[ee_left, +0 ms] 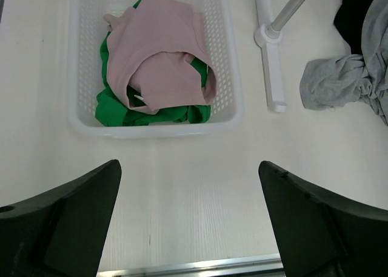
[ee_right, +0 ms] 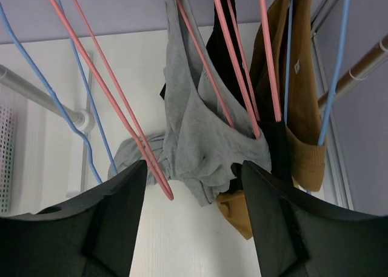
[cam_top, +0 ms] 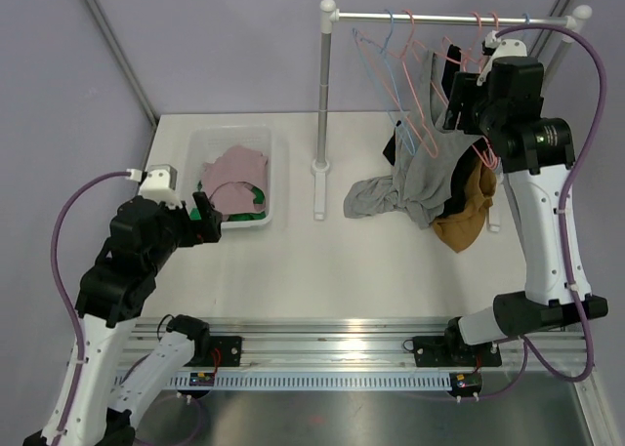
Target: Remove the tank top from the hanger
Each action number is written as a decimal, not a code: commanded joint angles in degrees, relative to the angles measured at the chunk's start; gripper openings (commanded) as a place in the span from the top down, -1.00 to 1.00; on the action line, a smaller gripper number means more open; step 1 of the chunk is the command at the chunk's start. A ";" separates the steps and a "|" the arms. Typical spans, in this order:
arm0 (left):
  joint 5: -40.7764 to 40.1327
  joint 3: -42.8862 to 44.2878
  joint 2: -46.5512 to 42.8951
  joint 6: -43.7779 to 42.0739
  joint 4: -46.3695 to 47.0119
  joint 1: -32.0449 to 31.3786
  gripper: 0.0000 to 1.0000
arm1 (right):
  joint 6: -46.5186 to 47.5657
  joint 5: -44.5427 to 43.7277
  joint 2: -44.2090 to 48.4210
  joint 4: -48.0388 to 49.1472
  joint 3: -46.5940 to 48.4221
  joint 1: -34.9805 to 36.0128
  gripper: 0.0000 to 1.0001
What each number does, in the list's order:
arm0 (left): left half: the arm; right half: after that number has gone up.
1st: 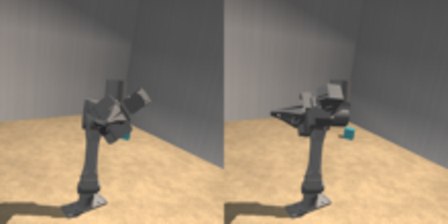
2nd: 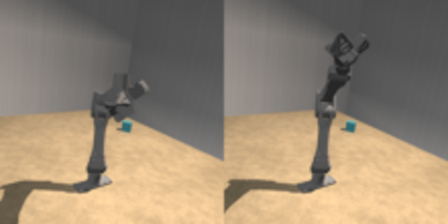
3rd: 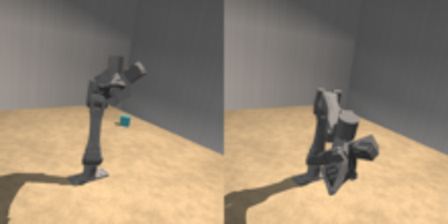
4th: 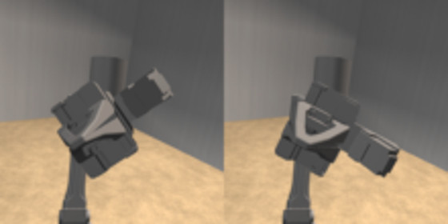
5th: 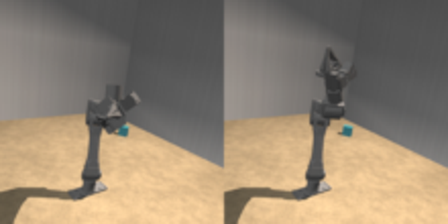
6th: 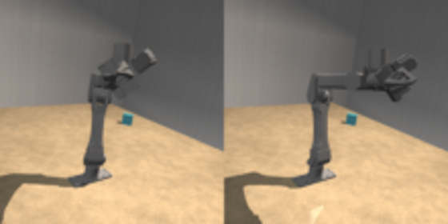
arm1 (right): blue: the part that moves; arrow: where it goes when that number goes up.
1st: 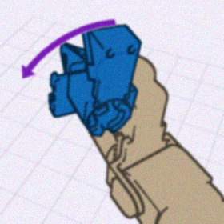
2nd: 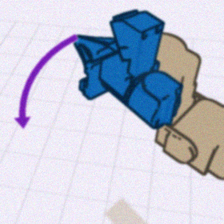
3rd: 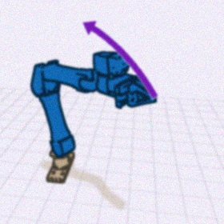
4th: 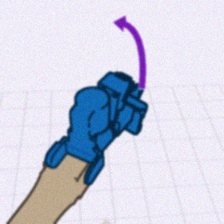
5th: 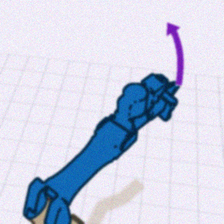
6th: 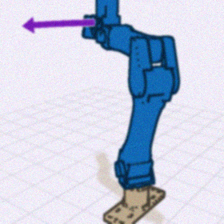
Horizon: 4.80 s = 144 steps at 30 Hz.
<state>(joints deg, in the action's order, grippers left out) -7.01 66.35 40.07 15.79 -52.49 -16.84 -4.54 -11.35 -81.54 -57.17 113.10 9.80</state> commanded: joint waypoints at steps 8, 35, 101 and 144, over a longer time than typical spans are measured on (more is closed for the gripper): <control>3.05 -11.94 -6.76 -1.29 8.54 -1.79 -0.98 | 7.78 3.35 -8.81 4.78 8.80 -2.51 -0.25; 4.19 -16.25 -7.99 -0.06 11.27 -6.36 -0.98 | 11.39 8.00 -17.61 5.93 14.52 -6.29 -0.23; 17.98 -6.85 -4.04 3.98 17.15 -9.08 -0.98 | -0.65 21.98 22.55 -13.29 -6.21 -6.38 1.00; -21.11 8.01 35.08 -3.58 45.55 -54.35 0.67 | -1.18 46.16 42.26 -17.89 -27.93 3.82 1.00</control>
<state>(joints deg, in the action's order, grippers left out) -21.82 71.59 76.27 11.64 -7.20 -71.02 -5.82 34.44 -37.60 -78.46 85.03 12.78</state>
